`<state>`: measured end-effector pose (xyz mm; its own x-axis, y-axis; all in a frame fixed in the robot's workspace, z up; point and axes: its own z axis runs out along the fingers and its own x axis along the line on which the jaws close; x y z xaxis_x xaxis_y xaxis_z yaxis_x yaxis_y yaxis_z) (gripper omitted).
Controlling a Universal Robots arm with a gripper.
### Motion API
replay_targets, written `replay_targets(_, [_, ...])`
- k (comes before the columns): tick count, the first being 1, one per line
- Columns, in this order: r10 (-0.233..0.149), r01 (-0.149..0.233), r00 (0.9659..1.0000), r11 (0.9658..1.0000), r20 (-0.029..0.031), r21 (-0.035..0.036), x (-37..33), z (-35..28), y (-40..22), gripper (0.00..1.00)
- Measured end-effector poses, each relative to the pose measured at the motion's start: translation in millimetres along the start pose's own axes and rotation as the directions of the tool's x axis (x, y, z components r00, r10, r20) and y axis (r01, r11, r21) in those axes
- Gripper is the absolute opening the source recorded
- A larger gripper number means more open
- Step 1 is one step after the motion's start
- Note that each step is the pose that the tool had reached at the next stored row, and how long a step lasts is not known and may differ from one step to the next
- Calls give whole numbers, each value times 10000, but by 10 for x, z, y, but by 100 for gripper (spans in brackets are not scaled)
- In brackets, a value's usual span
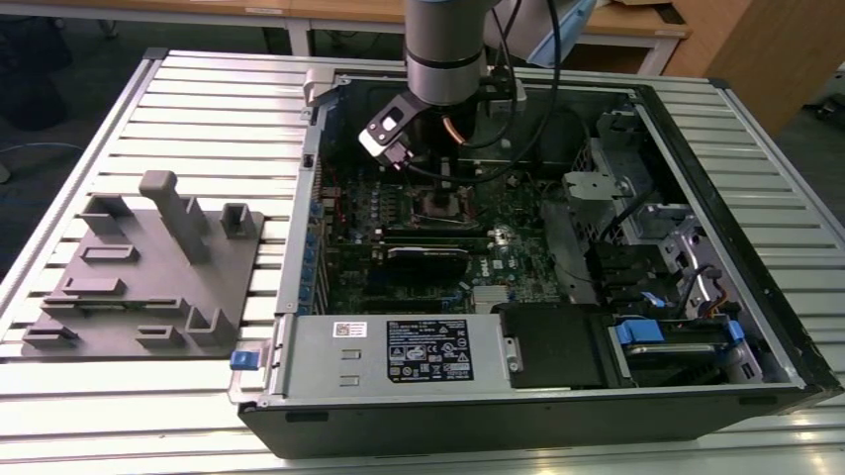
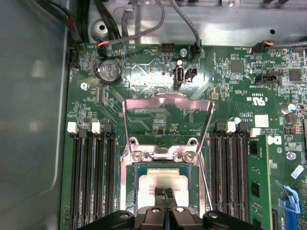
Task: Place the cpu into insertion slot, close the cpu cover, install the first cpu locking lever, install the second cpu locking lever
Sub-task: 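Place the cpu into insertion slot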
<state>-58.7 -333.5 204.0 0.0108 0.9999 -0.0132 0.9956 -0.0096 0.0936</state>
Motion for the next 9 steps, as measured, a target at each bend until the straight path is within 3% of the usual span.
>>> replay_targets(2, [-2, 2, 10000, 9999, 1, 164, 0, 1, 1, 10])
replay_targets(6, [-3, 3, 10000, 9997, 1, 257, 0, 2, 1, 10])
replay_targets(9, [-2, 2, 10000, 9996, -1, 266, 1, 9, 0, 10])
